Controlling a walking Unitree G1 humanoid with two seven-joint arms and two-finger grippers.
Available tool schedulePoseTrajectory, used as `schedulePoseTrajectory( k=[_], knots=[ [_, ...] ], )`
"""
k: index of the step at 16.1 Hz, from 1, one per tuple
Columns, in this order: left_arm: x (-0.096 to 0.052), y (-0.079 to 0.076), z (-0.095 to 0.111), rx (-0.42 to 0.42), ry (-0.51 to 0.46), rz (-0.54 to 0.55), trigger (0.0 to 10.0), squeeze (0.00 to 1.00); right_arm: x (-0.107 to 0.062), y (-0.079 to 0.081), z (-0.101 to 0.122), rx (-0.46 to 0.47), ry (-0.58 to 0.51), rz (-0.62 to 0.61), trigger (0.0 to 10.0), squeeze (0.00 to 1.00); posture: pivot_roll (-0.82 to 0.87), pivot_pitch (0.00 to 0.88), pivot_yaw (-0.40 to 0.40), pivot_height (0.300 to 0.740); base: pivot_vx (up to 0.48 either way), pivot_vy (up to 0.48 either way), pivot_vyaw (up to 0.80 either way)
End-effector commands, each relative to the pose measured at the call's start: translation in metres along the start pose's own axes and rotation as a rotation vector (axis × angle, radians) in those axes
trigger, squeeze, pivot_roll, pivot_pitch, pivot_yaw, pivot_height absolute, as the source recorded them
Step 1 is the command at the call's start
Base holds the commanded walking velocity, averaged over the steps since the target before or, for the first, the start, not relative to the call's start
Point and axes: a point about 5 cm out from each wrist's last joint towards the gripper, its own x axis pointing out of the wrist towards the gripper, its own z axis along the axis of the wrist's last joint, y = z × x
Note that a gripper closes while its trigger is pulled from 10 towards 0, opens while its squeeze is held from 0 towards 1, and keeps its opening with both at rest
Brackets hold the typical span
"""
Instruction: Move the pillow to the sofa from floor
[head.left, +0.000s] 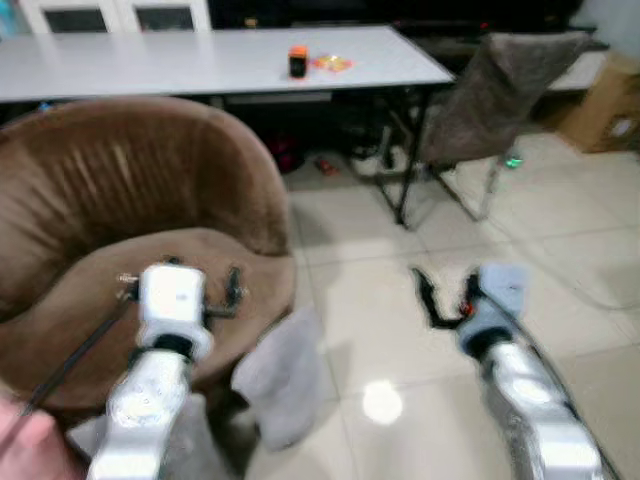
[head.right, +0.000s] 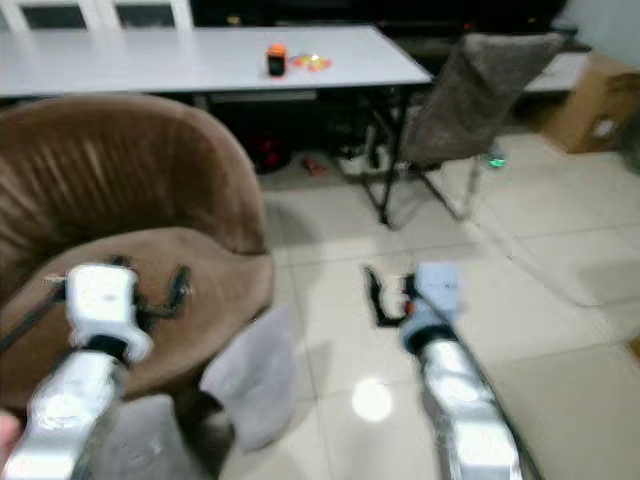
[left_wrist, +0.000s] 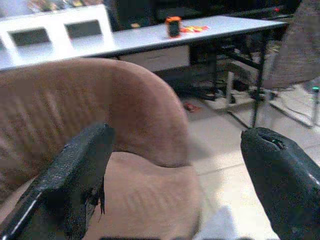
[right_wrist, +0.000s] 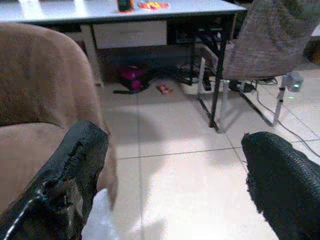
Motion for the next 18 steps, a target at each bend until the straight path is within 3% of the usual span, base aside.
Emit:
schedulePoseTrajectory(
  k=[1,5,14,18],
  knots=[
    [-0.0001,0.0076,0.0027,0.015,-0.013,0.021,10.0,0.96,0.0025,0.0071,0.0045,0.008,-0.024,0.022,10.0,0.00,-0.05,0.000,0.002,0.740,0.431,0.000,0.00],
    [0.0009,0.0062,0.0015,0.018,-0.011,0.010,10.0,0.95,0.0048,0.0079,0.0072,-0.035,-0.034,0.050,10.0,0.00,-0.05,0.000,0.003,0.740,0.365,0.000,0.20],
    [-0.0017,0.0092,-0.0009,0.081,-0.007,0.037,10.0,0.80,0.0093,0.0089,0.0077,-0.007,-0.029,0.062,10.0,0.00,-0.04,0.000,-0.006,0.740,0.000,0.000,0.80],
    [-0.0002,0.0090,0.0010,0.106,-0.017,0.034,10.0,0.84,0.0100,0.0092,0.0066,0.027,-0.031,0.054,10.0,0.00,-0.04,0.000,0.000,0.740,0.000,-0.090,0.60]
  ],
)
